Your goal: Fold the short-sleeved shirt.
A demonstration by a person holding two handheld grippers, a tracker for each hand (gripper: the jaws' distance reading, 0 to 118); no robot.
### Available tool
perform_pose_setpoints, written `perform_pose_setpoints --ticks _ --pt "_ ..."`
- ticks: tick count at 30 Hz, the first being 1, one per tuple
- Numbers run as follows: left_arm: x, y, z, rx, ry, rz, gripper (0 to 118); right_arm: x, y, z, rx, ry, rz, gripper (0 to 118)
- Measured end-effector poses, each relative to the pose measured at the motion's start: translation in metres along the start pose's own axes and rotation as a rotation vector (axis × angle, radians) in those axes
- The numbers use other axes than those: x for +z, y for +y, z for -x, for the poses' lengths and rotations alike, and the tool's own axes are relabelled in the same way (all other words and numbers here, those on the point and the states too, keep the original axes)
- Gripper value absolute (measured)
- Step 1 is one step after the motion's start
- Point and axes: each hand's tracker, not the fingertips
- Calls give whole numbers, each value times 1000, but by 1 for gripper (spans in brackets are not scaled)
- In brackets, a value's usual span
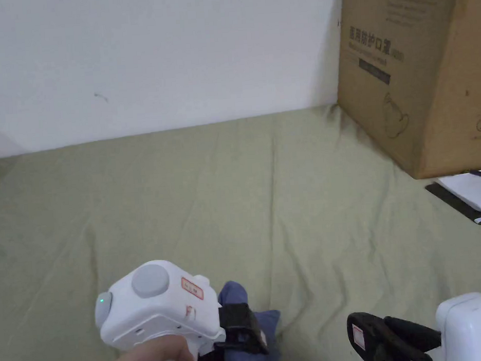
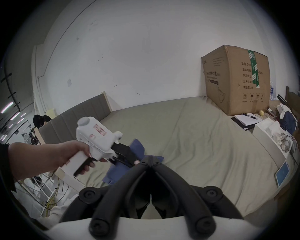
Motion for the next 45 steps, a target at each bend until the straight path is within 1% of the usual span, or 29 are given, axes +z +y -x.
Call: perform_pose_setpoints --ticks 1,2,4,5,6,8,9,10,11,12,13,14,15,16,17,19,22,24,26,29,30,31,32,35,38,39,41,44,45 --pt "-5 11 6 8 1 11 87 0 0 -3 -8 -5 2 0" --pt "-4 10 4 20 -51 -12 110 0 1 -5 -18 -6 2 0" --pt "12 11 4 54 -254 -34 113 1 0 -9 -34 -6 -4 0" --pt "24 9 4 37 -389 -84 113 1 -1 -10 -38 -8 -6 0" --pt "37 6 7 17 -464 -136 113 0 -1 -10 -41 -11 -5 0" --pt "53 2 9 9 -409 -213 114 -2 -2 -14 -49 -11 -11 0" --pt "60 -4 11 21 -299 -227 114 -3 -1 -16 -49 -15 -17 0" --pt "61 -5 12 27 -218 -216 113 -4 -1 -17 -48 -24 -22 0" --pt "59 -9 14 14 -142 -219 102 -6 1 -19 -52 -35 -26 0" --pt "57 -11 14 -53 -109 -260 69 -6 1 -21 -63 -39 -27 0" --pt "50 -14 9 -141 -39 -292 12 -7 2 -23 -79 -38 -29 0" --pt "41 -16 4 -193 61 -294 0 -7 2 -24 -89 -37 -30 0" --pt "37 -18 -2 -236 176 -322 0 -7 2 -25 -97 -36 -31 0" --pt "30 -17 -5 -257 164 -307 0 -6 1 -25 -98 -37 -30 0" --pt "17 -17 -6 -245 109 -270 0 -6 1 -24 -95 -40 -28 0" --pt "-2 -19 -16 -212 69 -221 0 -6 0 -24 -74 -49 -17 0" --pt "-37 -18 -23 -217 82 -156 0 -9 -3 -22 -49 -61 1 0" --pt "-49 -19 -27 -208 84 -134 0 -10 -4 -21 -50 -62 10 0" --pt "-62 -9 -16 -149 -69 -119 0 -10 -4 -20 -64 -54 16 0" --pt "-43 -12 3 49 -365 -105 0 -6 -3 -16 -85 -27 10 0" --pt "-28 -17 9 103 -466 -149 0 -4 -1 -15 -91 -6 2 0" --pt "-11 -22 11 110 -503 -209 0 -1 2 -13 -93 7 -7 0" --pt "16 -30 11 63 -491 -307 0 3 6 -11 -94 23 -26 0" --pt "93 -53 16 -151 -355 -601 0 14 25 -1 -66 64 -103 0" --pt "166 -88 14 -333 -114 -927 0 32 51 18 3 58 -243 0" --pt "187 -103 12 -380 -10 -1040 0 38 57 24 32 47 -306 0" --pt "213 -131 12 -403 115 -1228 0 49 67 39 92 22 -416 0" --pt "237 -171 14 -390 205 -1402 0 53 67 59 174 -111 -557 0" --pt "237 -180 15 -382 246 -1448 0 53 64 63 182 -150 -599 0"
